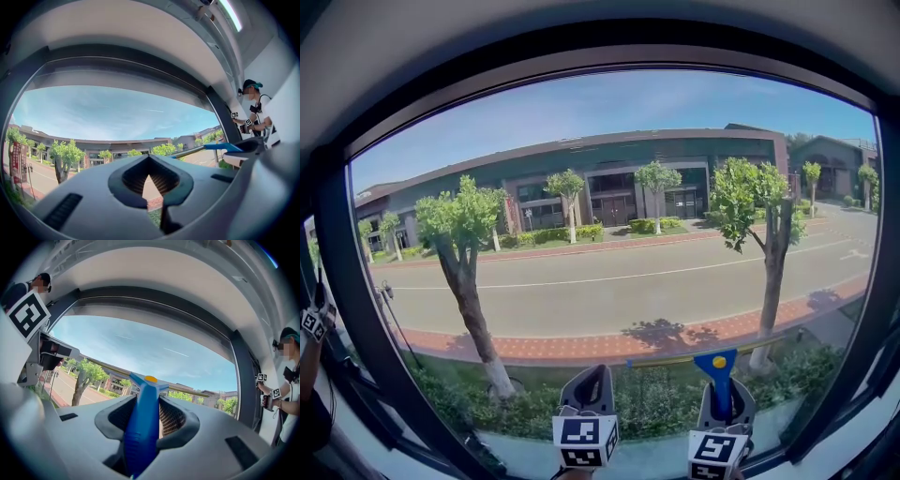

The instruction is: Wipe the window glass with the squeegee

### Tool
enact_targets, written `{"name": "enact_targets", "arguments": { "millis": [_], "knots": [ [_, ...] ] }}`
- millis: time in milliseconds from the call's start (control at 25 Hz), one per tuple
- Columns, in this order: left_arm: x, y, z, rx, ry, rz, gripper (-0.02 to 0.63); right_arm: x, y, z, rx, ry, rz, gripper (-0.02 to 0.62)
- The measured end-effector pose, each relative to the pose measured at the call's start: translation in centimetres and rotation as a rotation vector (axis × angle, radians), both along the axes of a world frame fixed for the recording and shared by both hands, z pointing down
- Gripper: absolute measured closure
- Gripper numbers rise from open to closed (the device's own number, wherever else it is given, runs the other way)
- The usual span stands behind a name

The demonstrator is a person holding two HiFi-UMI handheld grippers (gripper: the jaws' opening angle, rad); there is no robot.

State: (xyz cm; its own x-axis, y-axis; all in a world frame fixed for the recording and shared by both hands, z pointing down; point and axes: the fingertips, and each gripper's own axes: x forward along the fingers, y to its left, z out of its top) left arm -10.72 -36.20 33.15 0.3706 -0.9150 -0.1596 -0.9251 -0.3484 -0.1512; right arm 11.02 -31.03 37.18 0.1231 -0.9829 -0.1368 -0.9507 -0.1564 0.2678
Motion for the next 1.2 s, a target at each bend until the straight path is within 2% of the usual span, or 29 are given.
{"name": "enact_targets", "arguments": {
  "millis": [560, 840, 1000, 1200],
  "knots": [
    [1.5, 2.4, -0.8, 0.010, 0.027, -0.055, 0.606, 0.6, 1.5, -0.1, -0.019, 0.029, -0.043, 0.455],
    [-0.3, 2.6, -0.7, 0.009, 0.026, -0.101, 0.604, -0.9, 1.1, -1.4, -0.002, -0.001, -0.030, 0.454],
    [-0.6, 2.8, -2.1, 0.001, 0.044, -0.080, 0.606, -1.8, 1.0, -2.0, 0.008, -0.018, -0.022, 0.455],
    [-2.0, 1.7, -3.0, 0.003, 0.029, -0.056, 0.605, -2.8, 0.8, -2.7, 0.018, -0.037, -0.014, 0.454]
  ]
}}
